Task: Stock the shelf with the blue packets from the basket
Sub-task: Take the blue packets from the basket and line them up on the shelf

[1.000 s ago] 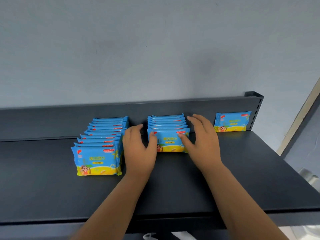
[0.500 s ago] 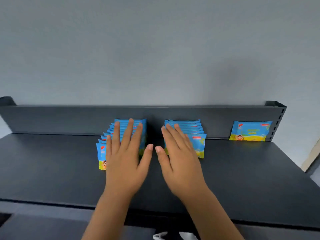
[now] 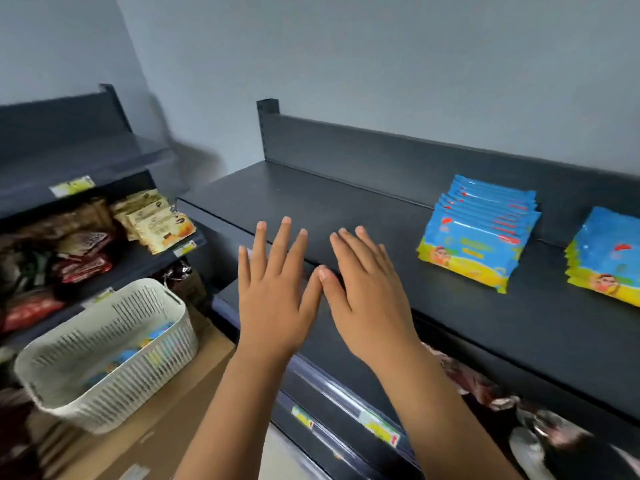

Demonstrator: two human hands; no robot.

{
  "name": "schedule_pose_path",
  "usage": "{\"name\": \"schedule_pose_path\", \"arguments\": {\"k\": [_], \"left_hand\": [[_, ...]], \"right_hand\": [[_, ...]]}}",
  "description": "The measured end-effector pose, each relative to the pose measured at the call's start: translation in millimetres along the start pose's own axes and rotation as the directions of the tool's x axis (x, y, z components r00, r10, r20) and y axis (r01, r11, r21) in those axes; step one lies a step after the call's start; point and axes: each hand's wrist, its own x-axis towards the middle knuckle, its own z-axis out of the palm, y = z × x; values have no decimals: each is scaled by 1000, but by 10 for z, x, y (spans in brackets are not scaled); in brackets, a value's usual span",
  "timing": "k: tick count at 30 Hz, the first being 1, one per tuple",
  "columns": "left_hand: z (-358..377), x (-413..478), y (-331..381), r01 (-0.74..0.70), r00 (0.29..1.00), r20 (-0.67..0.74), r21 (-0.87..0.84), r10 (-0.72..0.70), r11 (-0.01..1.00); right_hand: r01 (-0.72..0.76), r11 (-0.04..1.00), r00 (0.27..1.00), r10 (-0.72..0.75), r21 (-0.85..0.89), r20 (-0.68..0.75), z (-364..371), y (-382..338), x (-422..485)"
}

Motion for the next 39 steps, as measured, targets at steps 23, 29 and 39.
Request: {"name": "schedule_pose_path", "arguments": {"k": [23,29,39], "left_hand": [[-683,-678,-4669,661,744,43,96,-666,744],[-368,-601,-5498,812,573,79,87,-816,578],[395,-928,-6268,949,97,406,236,-909,207]], "right_hand": [[-256,859,816,-54,444,576,3657,-3046,1601],[-279,917,534,-101,287,840,4664,-3074,2194],[-106,988,-38,110,-113,993,6149,-3235,1769]]}}
